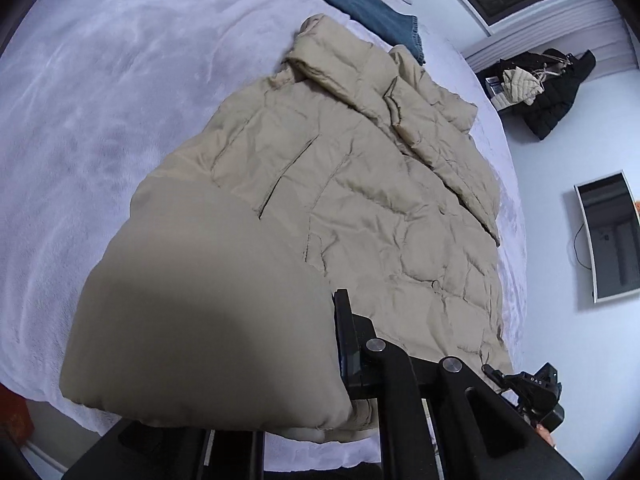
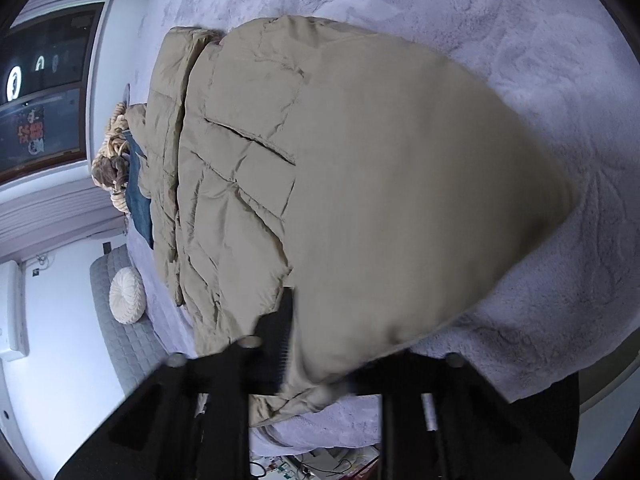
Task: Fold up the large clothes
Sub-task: 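Fold the hem over onto the collar with both tools and release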
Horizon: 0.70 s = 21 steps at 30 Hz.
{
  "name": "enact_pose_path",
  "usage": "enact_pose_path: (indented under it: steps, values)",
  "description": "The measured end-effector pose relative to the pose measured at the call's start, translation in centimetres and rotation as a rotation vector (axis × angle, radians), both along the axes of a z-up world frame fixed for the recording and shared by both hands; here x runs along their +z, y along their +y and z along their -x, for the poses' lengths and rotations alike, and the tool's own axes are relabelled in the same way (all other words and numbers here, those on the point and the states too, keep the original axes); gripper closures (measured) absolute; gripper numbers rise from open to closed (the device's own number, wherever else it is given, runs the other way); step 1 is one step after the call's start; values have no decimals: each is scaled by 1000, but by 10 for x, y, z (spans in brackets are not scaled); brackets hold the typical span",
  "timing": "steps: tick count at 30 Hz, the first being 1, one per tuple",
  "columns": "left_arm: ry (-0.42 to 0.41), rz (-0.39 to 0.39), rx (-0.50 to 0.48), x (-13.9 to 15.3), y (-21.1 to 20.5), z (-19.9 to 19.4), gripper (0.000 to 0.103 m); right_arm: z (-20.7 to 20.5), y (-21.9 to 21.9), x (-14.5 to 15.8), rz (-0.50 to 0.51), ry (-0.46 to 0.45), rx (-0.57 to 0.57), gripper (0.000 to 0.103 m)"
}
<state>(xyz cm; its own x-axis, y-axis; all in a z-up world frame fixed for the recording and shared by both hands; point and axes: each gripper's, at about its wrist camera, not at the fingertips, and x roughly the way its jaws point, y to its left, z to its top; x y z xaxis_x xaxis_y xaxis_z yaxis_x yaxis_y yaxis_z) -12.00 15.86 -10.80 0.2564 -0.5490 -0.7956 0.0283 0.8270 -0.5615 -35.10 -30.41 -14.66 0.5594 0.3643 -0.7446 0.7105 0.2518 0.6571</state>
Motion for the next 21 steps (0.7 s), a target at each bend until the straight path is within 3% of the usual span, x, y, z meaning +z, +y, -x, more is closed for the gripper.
enact_pose_path:
  steps: [10,16,21]
  values:
    - [-229,-66,-76,93,-9,-38,89,-70,-14,104,233,-147,190,96]
    - [-331,-91,-52,141,-37,-101,89,-148,-39,162,319,-258,297,96]
    - [-377,-167,-20,153,-71,-162,89,-229,-62,184,374,-283,399,96]
